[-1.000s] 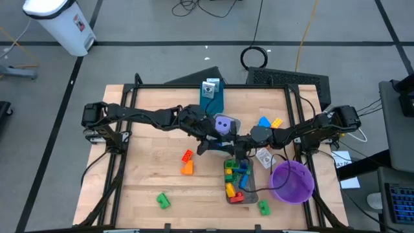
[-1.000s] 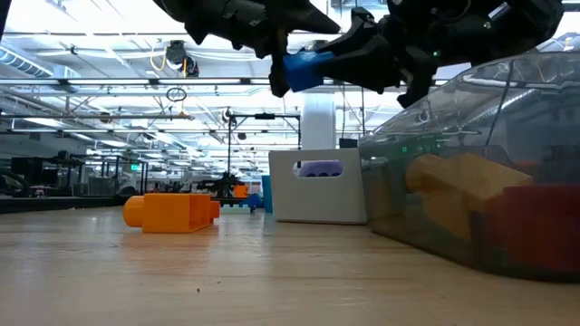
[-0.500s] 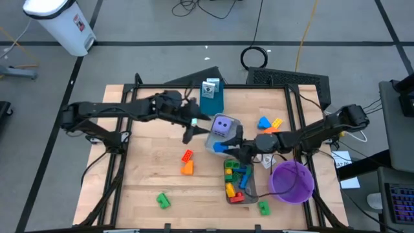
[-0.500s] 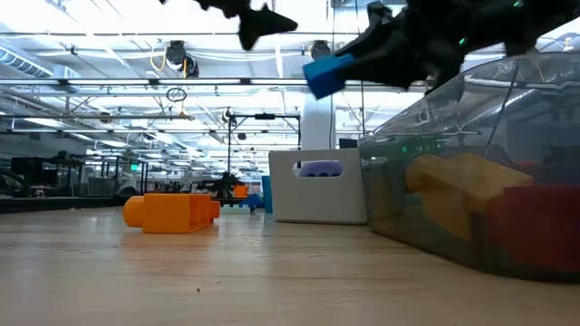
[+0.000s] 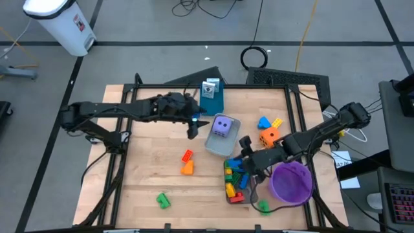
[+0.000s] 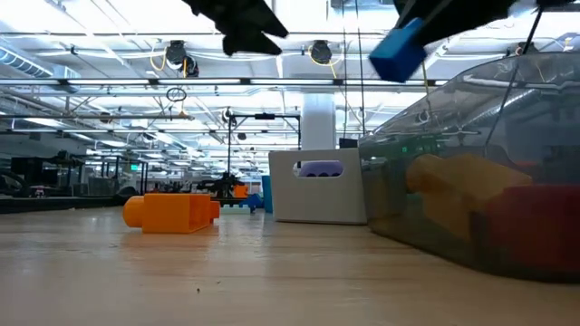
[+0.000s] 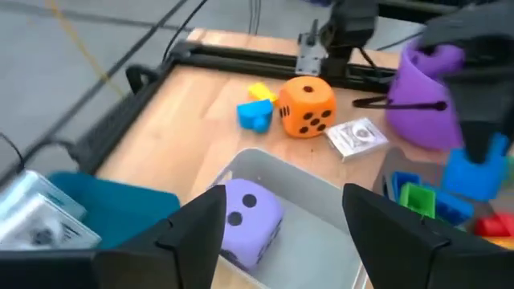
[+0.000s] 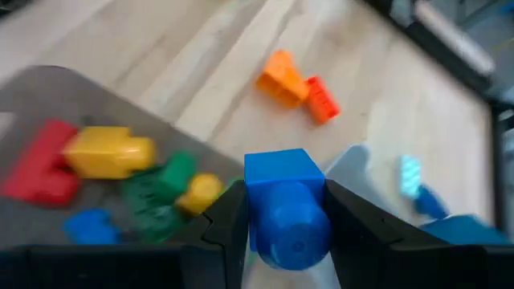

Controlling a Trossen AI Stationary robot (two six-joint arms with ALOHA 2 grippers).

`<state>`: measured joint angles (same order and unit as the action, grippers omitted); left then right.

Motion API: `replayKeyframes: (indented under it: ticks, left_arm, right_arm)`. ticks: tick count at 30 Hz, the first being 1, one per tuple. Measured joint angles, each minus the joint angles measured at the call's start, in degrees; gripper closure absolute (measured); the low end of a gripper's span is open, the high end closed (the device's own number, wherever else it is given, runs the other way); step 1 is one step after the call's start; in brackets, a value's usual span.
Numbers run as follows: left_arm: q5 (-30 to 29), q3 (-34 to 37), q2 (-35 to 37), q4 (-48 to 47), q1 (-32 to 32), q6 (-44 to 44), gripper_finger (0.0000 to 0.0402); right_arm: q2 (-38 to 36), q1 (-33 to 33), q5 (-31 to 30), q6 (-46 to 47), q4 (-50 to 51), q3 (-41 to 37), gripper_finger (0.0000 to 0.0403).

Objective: Pick & Place Toys
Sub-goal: Put the blue game piece into the black bin

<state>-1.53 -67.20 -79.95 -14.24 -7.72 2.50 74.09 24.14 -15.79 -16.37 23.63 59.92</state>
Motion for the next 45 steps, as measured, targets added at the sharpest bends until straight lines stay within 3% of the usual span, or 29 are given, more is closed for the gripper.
replayKeyframes:
  ticks: [4, 13, 21, 35, 45]
  left_arm:
    - [-0.3, 0.0, -4.7, 2.7, 0.9, 3.7, 0.0154]
    - [-0.1, 0.0, -17.0, 17.7, 2.7, 4.2, 0.0158]
    - [0.0, 0.1, -18.9, 24.0, 1.2, 4.1, 0.0158]
    - [0.0, 0.1, -17.9, 24.8, 3.1, 5.7, 0.0158]
    - [-0.1, 0.1, -17.9, 25.5, 6.8, 8.4, 0.0158]
  right_arm:
    - [2.7, 1.5, 5.8, 6.9, 6.8, 4.0, 0.0277]
    - [6.9, 2.6, 18.6, 25.6, 8.0, 5.0, 0.0277]
    - [11.5, 3.5, 19.1, 33.6, 11.2, 5.1, 0.0277]
    - [20.8, 1.5, 19.2, 28.8, 7.8, 5.1, 0.0277]
    - [21.1, 0.4, 18.9, 30.9, 6.6, 5.0, 0.0197]
